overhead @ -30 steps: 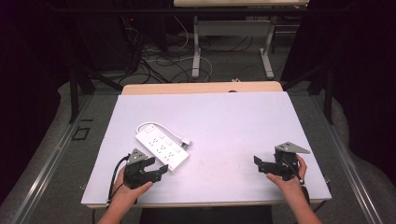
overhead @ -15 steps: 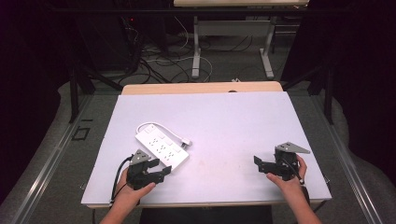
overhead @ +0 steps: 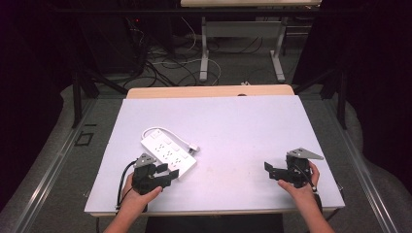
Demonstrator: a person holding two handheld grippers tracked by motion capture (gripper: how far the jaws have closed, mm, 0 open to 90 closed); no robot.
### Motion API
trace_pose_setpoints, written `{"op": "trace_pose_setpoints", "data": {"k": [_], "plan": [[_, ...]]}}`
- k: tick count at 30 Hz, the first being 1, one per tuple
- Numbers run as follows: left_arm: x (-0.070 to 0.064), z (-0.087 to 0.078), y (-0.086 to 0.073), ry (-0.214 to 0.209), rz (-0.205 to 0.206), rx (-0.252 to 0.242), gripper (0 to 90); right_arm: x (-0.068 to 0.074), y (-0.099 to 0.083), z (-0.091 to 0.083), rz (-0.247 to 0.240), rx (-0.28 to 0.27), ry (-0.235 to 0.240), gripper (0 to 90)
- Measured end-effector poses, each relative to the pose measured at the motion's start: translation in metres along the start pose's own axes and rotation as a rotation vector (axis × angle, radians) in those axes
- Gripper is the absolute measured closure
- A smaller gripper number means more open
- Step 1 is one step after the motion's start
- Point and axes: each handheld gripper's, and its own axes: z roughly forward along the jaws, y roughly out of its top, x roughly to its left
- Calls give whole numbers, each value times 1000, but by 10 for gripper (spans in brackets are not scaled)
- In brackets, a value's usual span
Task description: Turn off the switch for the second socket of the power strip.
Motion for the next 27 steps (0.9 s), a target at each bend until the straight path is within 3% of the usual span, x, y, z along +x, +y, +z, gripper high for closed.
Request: {"op": "trace_pose_setpoints", "data": {"k": [2,9,27], "plan": [[-1,0,3,-24,-24,6,447,0,0,0,5,0,-1,78],[-4,2,11,-17,-25,10,467,0,-1,-1,23,1,-3,81],[-4,2,45,-10,-85,29,478,-2,-1,-2,34,1,-6,92]]}}
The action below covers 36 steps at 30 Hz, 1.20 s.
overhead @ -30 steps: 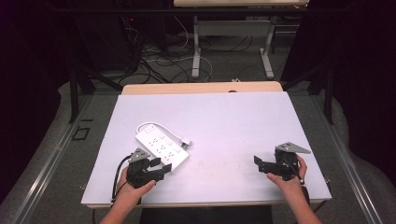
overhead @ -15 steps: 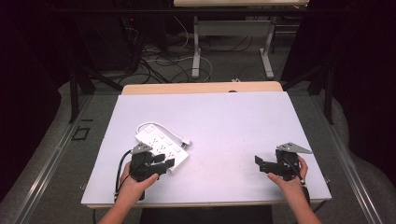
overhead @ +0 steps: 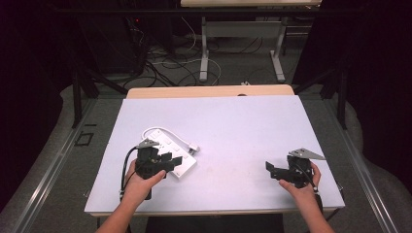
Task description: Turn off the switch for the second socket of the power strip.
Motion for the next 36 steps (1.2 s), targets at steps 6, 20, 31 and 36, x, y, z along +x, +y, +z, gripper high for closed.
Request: {"op": "trace_pose_setpoints", "data": {"k": [6,20,31,36], "plan": [[-1,-1,11,8,-4,14,485,-1,0,0,-1,-2,1,95],[-1,-3,37,23,-25,29,509,-1,0,0,15,-4,0,102],[3,-1,51,20,-59,66,586,-2,0,0,14,-1,1,108],[4,3,56,38,-76,91,633,-3,-1,0,17,0,3,110]]}}
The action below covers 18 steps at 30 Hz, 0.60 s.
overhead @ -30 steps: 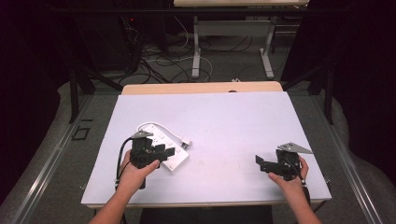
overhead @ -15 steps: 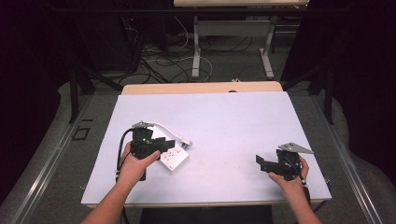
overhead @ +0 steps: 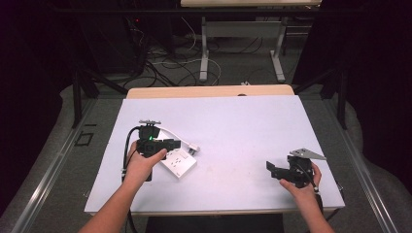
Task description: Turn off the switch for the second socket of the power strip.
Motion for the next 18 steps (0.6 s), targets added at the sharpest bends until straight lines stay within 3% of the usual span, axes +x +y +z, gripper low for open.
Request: {"op": "trace_pose_setpoints", "data": {"k": [10,15,18], "plan": [[3,10,10,43,-11,44,710,0,0,0,8,5,2,121],[5,17,14,61,-38,49,745,-1,-1,1,14,0,-5,129],[8,20,16,64,-30,59,761,-1,-1,1,15,1,-6,132]]}}
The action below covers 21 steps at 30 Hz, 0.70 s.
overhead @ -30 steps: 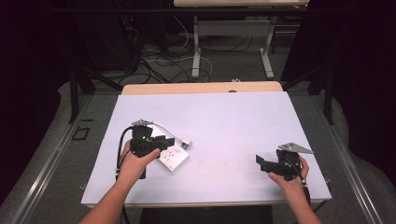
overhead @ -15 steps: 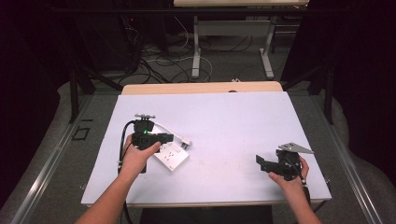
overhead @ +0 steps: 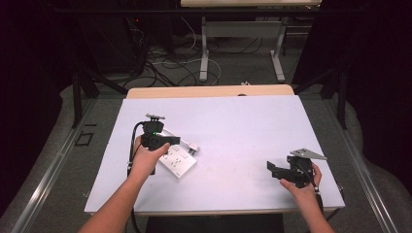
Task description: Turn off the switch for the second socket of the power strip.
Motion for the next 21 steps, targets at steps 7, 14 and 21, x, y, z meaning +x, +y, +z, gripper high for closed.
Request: {"op": "trace_pose_setpoints", "data": {"k": [7,14,21], "plan": [[3,7,2,16,-8,5,796,0,0,0,0,0,0,138],[5,14,4,46,-27,12,830,0,0,0,-1,0,1,144],[8,21,5,63,-37,34,867,-1,0,0,2,6,7,145]]}}
